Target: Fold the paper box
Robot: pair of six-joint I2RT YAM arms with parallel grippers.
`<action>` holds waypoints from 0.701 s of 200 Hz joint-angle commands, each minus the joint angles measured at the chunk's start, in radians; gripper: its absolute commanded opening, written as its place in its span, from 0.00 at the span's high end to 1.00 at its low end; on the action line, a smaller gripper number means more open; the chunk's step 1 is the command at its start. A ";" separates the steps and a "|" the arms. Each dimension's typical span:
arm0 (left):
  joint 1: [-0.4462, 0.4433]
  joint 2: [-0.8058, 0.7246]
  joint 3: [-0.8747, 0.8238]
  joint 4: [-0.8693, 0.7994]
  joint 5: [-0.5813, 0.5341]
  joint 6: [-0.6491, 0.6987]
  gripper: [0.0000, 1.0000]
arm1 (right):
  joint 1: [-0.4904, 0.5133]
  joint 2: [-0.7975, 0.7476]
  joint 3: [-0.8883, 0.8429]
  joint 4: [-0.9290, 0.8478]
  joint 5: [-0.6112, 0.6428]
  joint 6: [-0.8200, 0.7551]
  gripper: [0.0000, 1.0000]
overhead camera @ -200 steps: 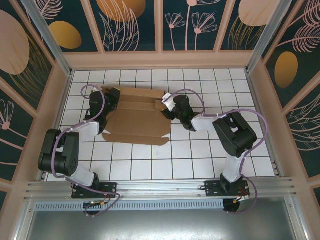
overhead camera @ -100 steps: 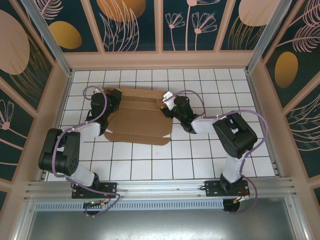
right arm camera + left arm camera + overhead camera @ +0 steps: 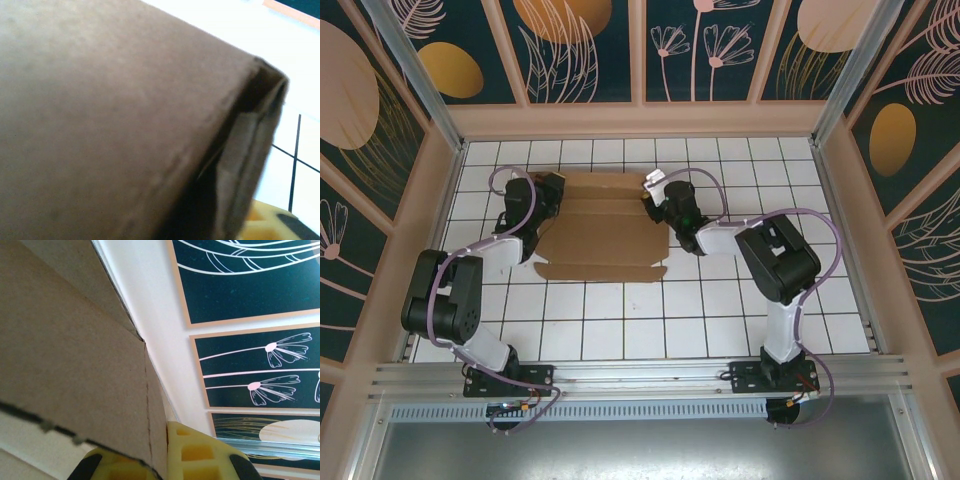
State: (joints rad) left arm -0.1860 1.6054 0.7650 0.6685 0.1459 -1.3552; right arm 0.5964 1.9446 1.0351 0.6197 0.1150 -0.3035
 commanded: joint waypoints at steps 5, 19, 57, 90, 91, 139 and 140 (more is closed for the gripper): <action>-0.009 0.015 0.021 -0.109 0.020 -0.015 1.00 | -0.018 0.030 0.061 -0.010 0.036 0.021 0.68; -0.009 0.012 0.028 -0.128 0.019 -0.021 1.00 | -0.018 0.041 0.076 -0.023 0.039 0.020 0.70; -0.025 0.001 0.041 -0.151 0.010 -0.054 1.00 | -0.014 0.084 0.163 -0.121 0.119 0.055 0.76; -0.042 -0.012 0.059 -0.208 -0.014 -0.091 1.00 | -0.003 0.129 0.246 -0.230 0.229 0.124 0.78; -0.041 -0.013 0.059 -0.209 -0.015 -0.093 1.00 | -0.003 0.131 0.248 -0.233 0.233 0.125 0.79; -0.064 -0.038 0.074 -0.275 -0.026 -0.156 1.00 | 0.023 0.197 0.377 -0.417 0.427 0.237 0.82; -0.065 -0.038 0.075 -0.277 -0.026 -0.157 1.00 | 0.023 0.198 0.381 -0.421 0.429 0.239 0.82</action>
State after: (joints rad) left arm -0.2249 1.5978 0.8288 0.5175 0.0525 -1.4693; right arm 0.6250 2.0876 1.3266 0.3466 0.3653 -0.1417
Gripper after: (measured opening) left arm 0.051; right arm 0.195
